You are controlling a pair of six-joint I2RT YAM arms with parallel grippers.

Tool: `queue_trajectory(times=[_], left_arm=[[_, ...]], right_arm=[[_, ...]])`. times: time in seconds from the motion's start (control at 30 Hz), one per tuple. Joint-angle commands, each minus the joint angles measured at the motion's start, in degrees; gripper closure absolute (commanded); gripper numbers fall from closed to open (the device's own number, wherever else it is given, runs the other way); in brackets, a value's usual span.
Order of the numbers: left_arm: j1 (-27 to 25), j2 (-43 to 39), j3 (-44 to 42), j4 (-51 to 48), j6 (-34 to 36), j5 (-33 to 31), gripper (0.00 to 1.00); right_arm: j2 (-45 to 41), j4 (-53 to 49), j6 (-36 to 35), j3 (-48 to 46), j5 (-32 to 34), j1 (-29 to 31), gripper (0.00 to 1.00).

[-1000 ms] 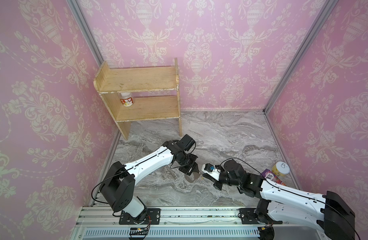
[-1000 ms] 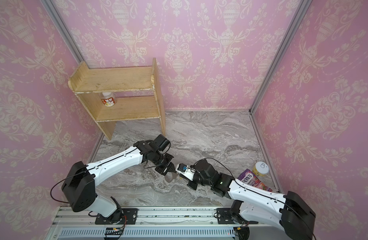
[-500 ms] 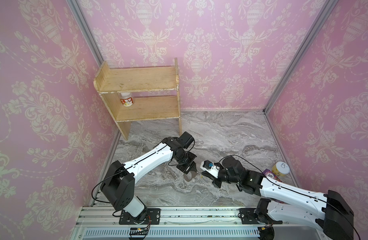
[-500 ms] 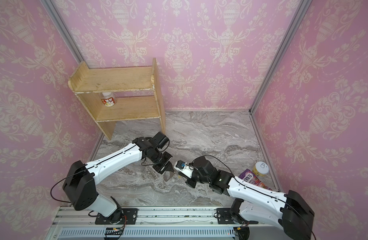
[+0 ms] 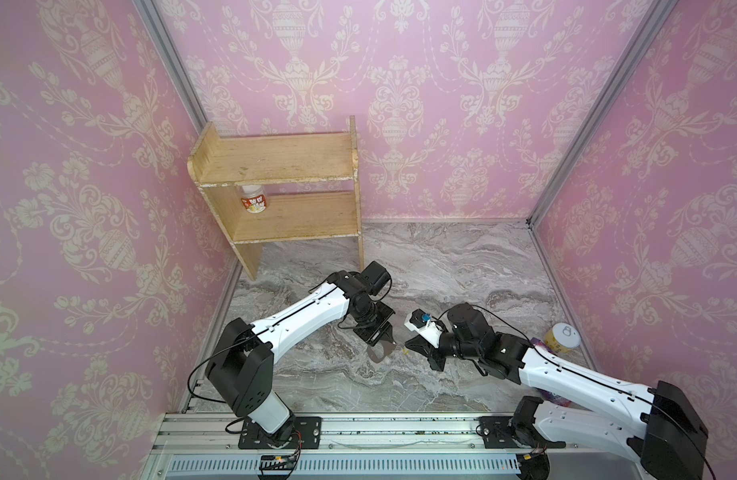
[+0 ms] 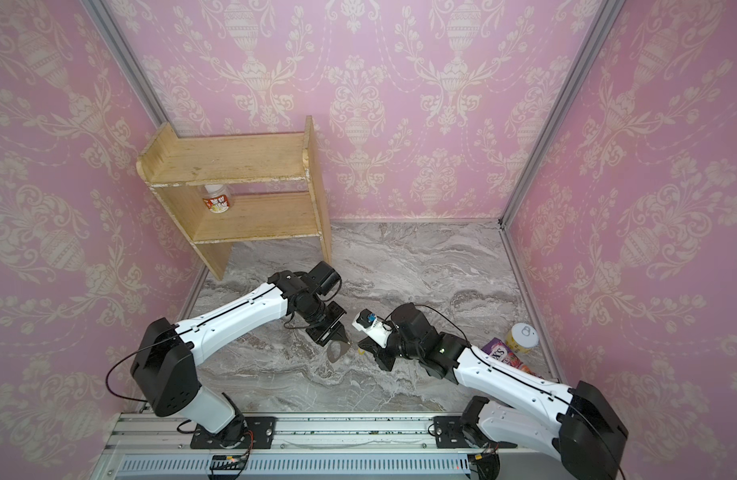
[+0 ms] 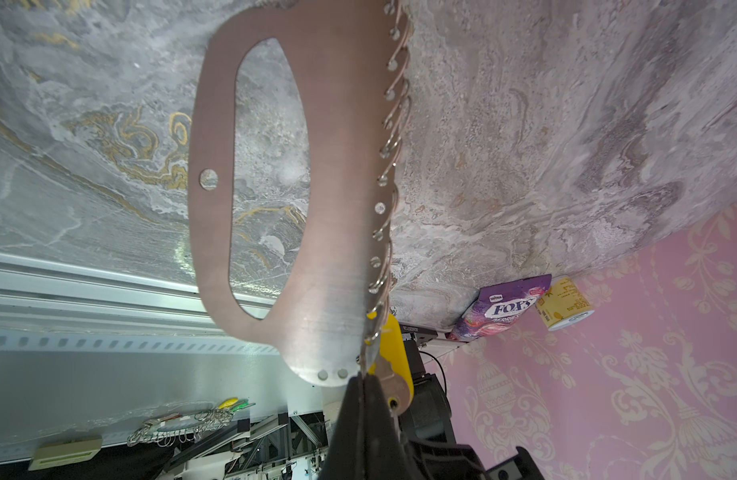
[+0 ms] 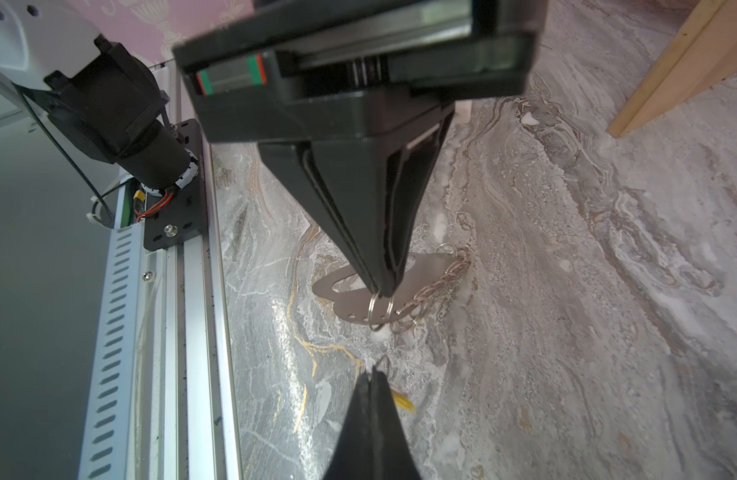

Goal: Put the keys on the keyring

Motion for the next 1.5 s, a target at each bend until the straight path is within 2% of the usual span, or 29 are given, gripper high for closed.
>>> queue_trajectory(times=[0.0, 0.33, 0.97, 1.47], left_arm=[[0.1, 0.7, 2.0, -2.1, 1.8, -2.1, 1.00], [-0.3, 1.7, 3.2, -1.7, 2.4, -2.9, 1.00], [-1.2, 2.5, 4.0, -1.5, 2.4, -2.7, 1.00], [-1.3, 2.6, 3.9, -1.4, 2.2, -2.4, 1.00]], right_arm=[[1.2, -0.4, 2.5, 2.4, -4.3, -0.8, 1.00], [2.8, -0.3, 2.9, 3.0, -6.1, -0.8, 1.00], [4.3, 0.9, 0.2, 4.1, -1.6, -0.6, 1.00], [5.6, 0.9, -0.1, 4.5, -1.1, 0.2, 1.00]])
